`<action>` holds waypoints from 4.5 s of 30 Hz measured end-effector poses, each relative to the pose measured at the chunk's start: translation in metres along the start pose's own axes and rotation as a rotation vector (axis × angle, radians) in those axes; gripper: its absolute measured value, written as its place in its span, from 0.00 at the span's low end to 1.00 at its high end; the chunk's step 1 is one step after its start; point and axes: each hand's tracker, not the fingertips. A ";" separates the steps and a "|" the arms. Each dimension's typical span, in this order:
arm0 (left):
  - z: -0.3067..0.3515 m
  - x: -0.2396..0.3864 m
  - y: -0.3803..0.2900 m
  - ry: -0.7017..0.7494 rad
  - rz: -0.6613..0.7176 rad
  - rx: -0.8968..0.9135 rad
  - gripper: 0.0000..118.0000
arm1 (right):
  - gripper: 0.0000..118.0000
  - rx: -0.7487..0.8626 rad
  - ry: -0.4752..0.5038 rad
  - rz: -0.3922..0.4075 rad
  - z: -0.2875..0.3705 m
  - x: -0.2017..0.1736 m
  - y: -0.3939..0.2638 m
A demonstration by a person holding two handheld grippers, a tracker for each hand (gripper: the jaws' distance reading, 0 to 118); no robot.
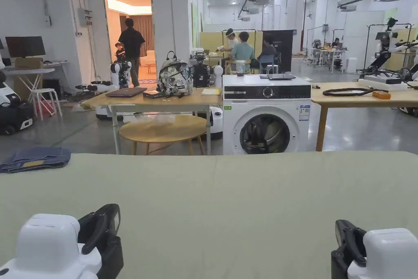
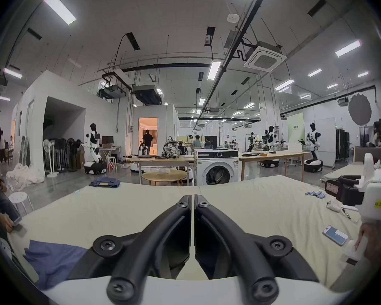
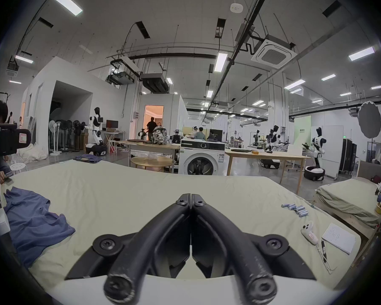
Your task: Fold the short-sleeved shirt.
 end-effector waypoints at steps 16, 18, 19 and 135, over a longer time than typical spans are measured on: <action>-0.001 -0.004 -0.009 0.027 0.010 -0.011 0.00 | 0.00 -0.002 0.015 0.007 -0.005 -0.005 0.003; -0.002 -0.004 -0.009 0.028 0.002 -0.012 0.00 | 0.00 -0.007 0.016 0.011 -0.006 -0.005 0.001; -0.002 -0.003 -0.009 0.033 -0.006 -0.013 0.00 | 0.00 -0.007 0.017 0.011 -0.006 -0.006 0.001; -0.039 0.186 -0.126 -0.795 0.183 -0.573 0.39 | 0.00 -0.274 -0.028 -0.191 0.077 0.091 -0.065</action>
